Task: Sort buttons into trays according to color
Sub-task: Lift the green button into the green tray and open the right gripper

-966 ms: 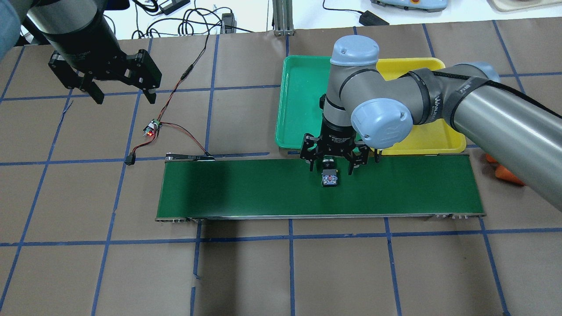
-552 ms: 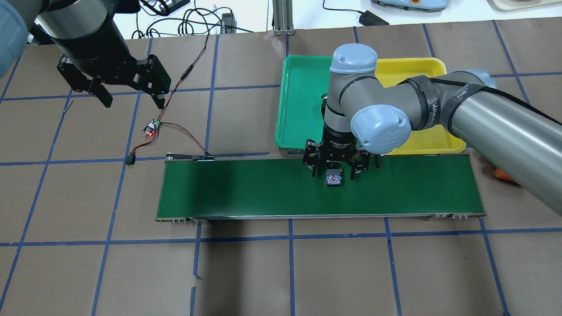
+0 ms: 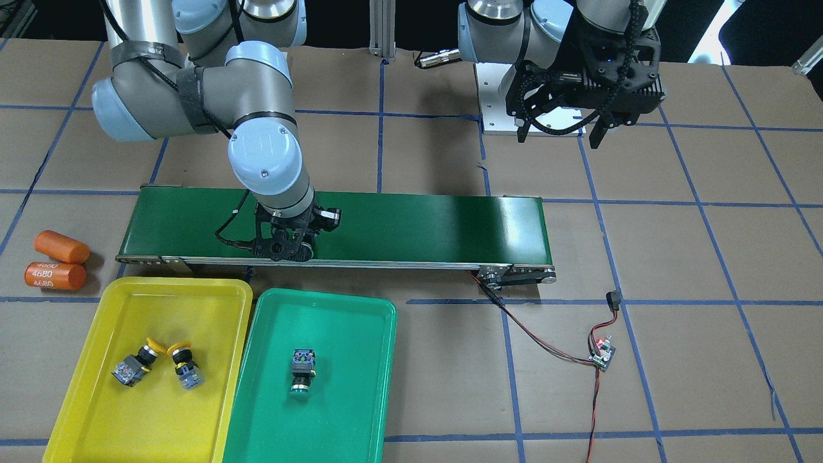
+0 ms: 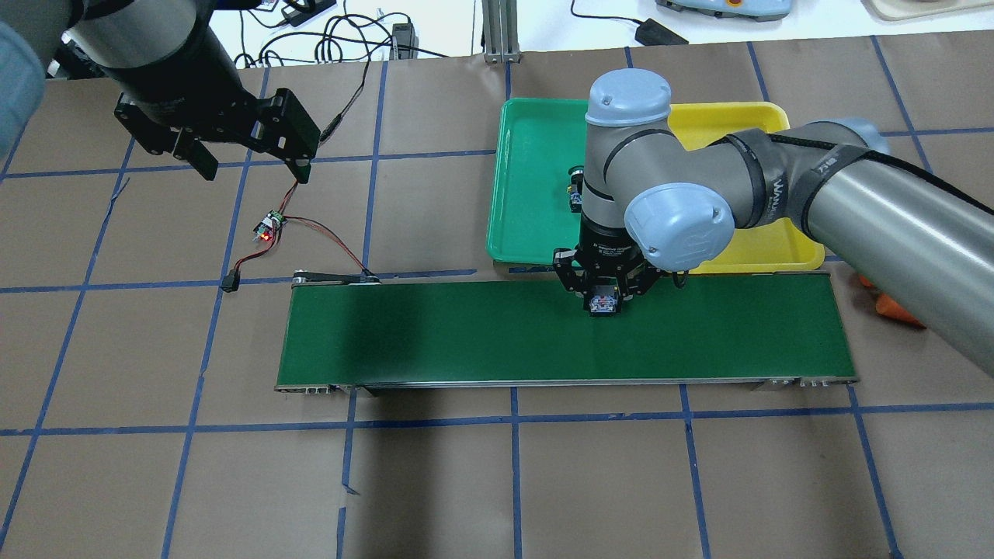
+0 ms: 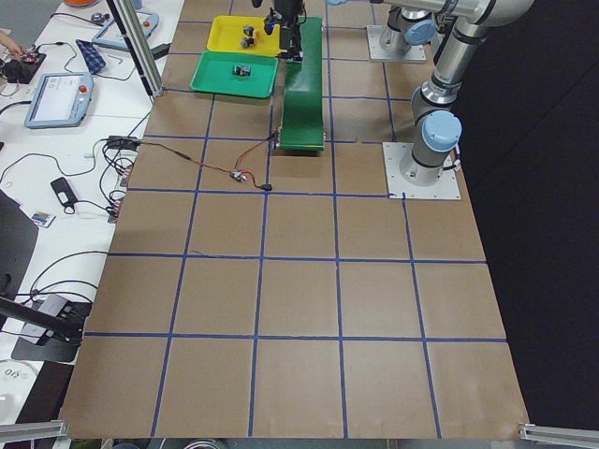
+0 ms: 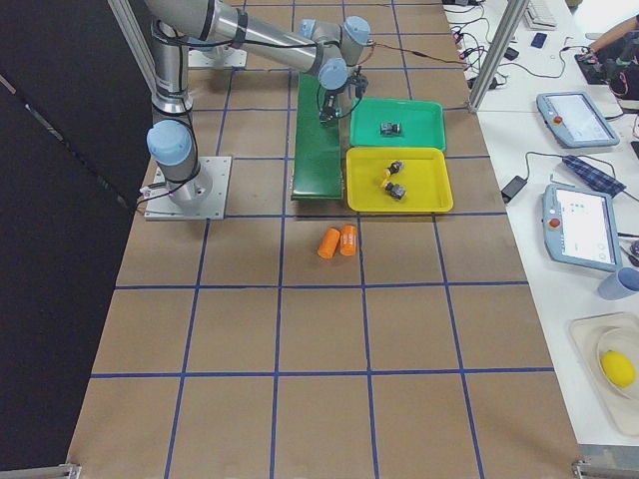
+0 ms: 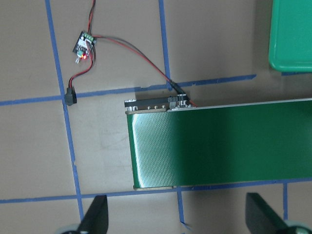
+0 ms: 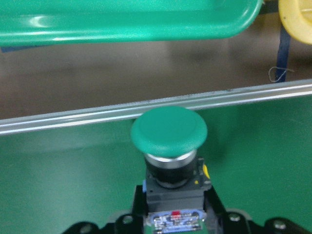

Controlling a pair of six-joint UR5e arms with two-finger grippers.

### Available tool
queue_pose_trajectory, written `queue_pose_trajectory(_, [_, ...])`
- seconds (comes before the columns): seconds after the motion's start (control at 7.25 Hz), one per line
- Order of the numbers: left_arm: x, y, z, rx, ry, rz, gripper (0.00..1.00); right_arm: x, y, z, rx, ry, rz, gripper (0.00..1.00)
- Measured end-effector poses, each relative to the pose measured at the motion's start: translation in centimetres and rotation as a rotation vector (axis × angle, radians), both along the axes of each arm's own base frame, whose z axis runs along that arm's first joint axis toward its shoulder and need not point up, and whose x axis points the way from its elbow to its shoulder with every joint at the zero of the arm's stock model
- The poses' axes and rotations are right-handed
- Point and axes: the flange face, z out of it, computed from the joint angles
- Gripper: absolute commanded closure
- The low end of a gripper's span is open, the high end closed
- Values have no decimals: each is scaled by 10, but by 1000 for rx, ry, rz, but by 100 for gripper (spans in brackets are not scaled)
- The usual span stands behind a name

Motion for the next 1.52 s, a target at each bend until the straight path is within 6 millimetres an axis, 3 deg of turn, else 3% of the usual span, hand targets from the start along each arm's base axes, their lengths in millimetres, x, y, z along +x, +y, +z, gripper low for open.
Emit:
queue_pose_trajectory(0.14, [4, 3, 6, 16, -39, 3, 0, 2, -7, 21, -100, -22, -1, 100])
queue_pose_trajectory(0.28, [6, 1, 7, 26, -54, 6, 0, 4, -17, 38, -221, -48, 2, 92])
queue_pose_trajectory(0.41, [6, -1, 7, 31, -50, 9, 0, 6, -29, 53, -351, -75, 8, 54])
queue_pose_trajectory(0.55, [6, -3, 7, 31, -43, 13, 0, 8, -38, 65, -464, -97, 11, 1])
queue_pose_trajectory(1.1, [24, -5, 8, 14, 44, 55, 0, 8, -46, 66, -539, -116, -3, 0])
queue_pose_trajectory(1.52, [31, -8, 7, 7, 44, 92, 0, -5, -32, 70, -373, -77, -16, 0])
